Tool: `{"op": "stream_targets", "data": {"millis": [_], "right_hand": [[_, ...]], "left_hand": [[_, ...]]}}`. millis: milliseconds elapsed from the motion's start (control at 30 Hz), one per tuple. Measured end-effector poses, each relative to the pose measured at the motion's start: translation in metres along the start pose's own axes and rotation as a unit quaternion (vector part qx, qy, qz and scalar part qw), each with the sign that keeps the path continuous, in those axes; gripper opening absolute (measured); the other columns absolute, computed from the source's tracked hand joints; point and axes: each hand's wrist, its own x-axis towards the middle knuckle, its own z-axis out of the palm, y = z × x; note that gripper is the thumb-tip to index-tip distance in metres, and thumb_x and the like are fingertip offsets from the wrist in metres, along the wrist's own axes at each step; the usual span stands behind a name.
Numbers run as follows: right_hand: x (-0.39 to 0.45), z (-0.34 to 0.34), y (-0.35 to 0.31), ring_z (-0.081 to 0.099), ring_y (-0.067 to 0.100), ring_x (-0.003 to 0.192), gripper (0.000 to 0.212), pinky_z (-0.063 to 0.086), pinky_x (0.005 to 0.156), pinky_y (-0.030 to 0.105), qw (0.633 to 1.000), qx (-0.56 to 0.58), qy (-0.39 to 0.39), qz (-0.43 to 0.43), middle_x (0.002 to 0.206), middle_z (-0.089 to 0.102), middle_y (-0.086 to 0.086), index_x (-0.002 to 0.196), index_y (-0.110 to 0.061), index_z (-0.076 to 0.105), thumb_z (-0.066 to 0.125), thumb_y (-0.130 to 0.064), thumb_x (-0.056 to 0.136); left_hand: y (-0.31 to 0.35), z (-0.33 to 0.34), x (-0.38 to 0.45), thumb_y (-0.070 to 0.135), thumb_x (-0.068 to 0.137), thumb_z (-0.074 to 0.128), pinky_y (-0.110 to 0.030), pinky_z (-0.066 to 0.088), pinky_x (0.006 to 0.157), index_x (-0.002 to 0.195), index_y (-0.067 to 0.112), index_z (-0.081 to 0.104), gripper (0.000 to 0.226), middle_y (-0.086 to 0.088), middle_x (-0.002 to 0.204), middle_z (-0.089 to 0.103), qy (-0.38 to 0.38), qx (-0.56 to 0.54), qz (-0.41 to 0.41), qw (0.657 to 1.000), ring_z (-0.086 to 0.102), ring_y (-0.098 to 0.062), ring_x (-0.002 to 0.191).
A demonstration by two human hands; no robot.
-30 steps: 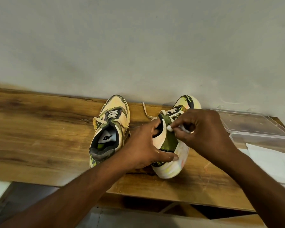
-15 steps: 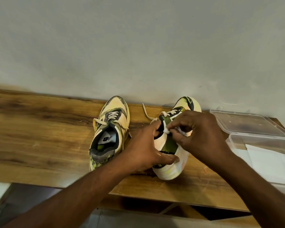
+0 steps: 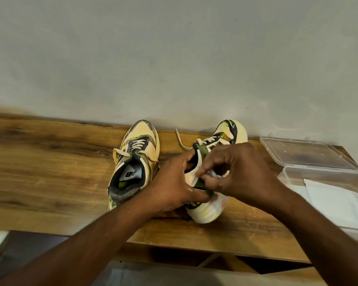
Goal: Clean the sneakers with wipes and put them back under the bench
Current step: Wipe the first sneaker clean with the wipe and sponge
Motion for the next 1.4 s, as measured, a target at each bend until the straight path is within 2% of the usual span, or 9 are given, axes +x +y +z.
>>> {"op": "stream_targets", "data": {"millis": [67, 267, 433, 600, 767, 933, 1133, 1300, 1400], "right_hand": [[0.000, -0.010, 0.005, 0.069, 0.008, 0.069, 0.024, 0.059, 0.062, 0.035, 0.999, -0.005, -0.035, 0.028, 0.077, 0.075, -0.013, 0.083, -0.027, 0.085, 0.087, -0.006, 0.071], [0.002, -0.006, 0.014, 0.068, 0.004, 0.073, 0.021, 0.060, 0.067, 0.032, 0.990, -0.074, 0.119, 0.033, 0.084, 0.076, -0.010, 0.090, -0.024, 0.085, 0.086, -0.008, 0.076], [0.001, -0.013, 0.009, 0.068, 0.004, 0.066, 0.024, 0.055, 0.058, 0.022, 0.998, -0.029, -0.012, 0.047, 0.073, 0.075, -0.014, 0.081, -0.028, 0.084, 0.088, -0.007, 0.071], [0.001, -0.013, 0.027, 0.068, 0.001, 0.071, 0.022, 0.058, 0.068, 0.023, 0.988, -0.075, 0.117, 0.070, 0.080, 0.075, -0.016, 0.086, -0.028, 0.085, 0.088, -0.010, 0.073], [-0.002, -0.011, 0.016, 0.072, 0.008, 0.074, 0.026, 0.061, 0.065, 0.030, 1.000, 0.009, -0.021, 0.017, 0.080, 0.075, -0.016, 0.084, -0.027, 0.084, 0.088, -0.004, 0.073], [0.000, -0.015, 0.035, 0.069, 0.004, 0.078, 0.023, 0.059, 0.068, 0.031, 0.993, -0.045, 0.110, 0.024, 0.085, 0.074, -0.015, 0.087, -0.025, 0.083, 0.086, -0.006, 0.076], [0.000, -0.017, 0.025, 0.073, 0.010, 0.074, 0.025, 0.063, 0.068, 0.035, 0.998, 0.032, -0.031, 0.034, 0.079, 0.077, -0.013, 0.084, -0.026, 0.084, 0.088, -0.003, 0.074], [0.000, -0.014, 0.034, 0.069, 0.004, 0.073, 0.022, 0.056, 0.064, 0.023, 0.993, -0.052, 0.104, 0.030, 0.082, 0.074, -0.015, 0.085, -0.025, 0.083, 0.087, -0.006, 0.075], [-0.003, -0.009, 0.023, 0.071, 0.009, 0.072, 0.022, 0.060, 0.064, 0.034, 1.000, 0.002, 0.019, 0.009, 0.079, 0.076, -0.013, 0.085, -0.025, 0.084, 0.088, -0.006, 0.074]], "left_hand": [[0.001, -0.001, 0.000, 0.009, 0.066, 0.098, -0.033, 0.058, 0.101, 0.135, 0.038, 0.059, 0.084, 0.020, 0.125, 0.073, -0.002, -0.002, 0.002, 1.000, 0.067, 0.002, 0.118], [0.002, 0.002, 0.002, 0.028, 0.063, 0.101, -0.043, 0.055, 0.106, 0.144, 0.038, 0.054, 0.095, 0.021, 0.133, 0.069, -0.005, -0.003, -0.009, 1.000, 0.063, 0.001, 0.126], [0.002, -0.002, 0.001, 0.016, 0.067, 0.099, -0.043, 0.058, 0.102, 0.142, 0.031, 0.057, 0.088, 0.016, 0.128, 0.072, -0.004, -0.022, -0.009, 1.000, 0.068, -0.003, 0.120], [0.001, -0.001, 0.002, 0.021, 0.064, 0.101, -0.042, 0.057, 0.103, 0.144, 0.032, 0.056, 0.092, 0.016, 0.130, 0.071, 0.000, -0.025, -0.021, 0.999, 0.066, -0.002, 0.121], [0.000, -0.003, 0.003, 0.016, 0.066, 0.099, -0.041, 0.059, 0.101, 0.140, 0.029, 0.059, 0.086, 0.016, 0.125, 0.074, 0.003, -0.023, -0.019, 1.000, 0.069, -0.002, 0.117], [-0.002, -0.003, 0.005, 0.018, 0.063, 0.101, -0.042, 0.058, 0.102, 0.142, 0.028, 0.058, 0.090, 0.013, 0.127, 0.073, 0.002, -0.031, -0.034, 0.999, 0.069, -0.003, 0.118], [-0.002, -0.004, 0.005, 0.018, 0.063, 0.100, -0.043, 0.060, 0.100, 0.141, 0.028, 0.058, 0.089, 0.013, 0.127, 0.073, -0.001, -0.033, -0.039, 0.999, 0.070, -0.005, 0.116], [-0.002, -0.004, 0.006, 0.015, 0.064, 0.100, -0.044, 0.058, 0.102, 0.141, 0.027, 0.059, 0.088, 0.013, 0.126, 0.074, 0.002, -0.040, -0.042, 0.998, 0.070, -0.005, 0.116], [-0.002, -0.004, 0.005, 0.011, 0.065, 0.099, -0.045, 0.059, 0.101, 0.137, 0.027, 0.061, 0.083, 0.012, 0.123, 0.075, 0.007, -0.043, -0.040, 0.998, 0.071, -0.006, 0.114]]}}
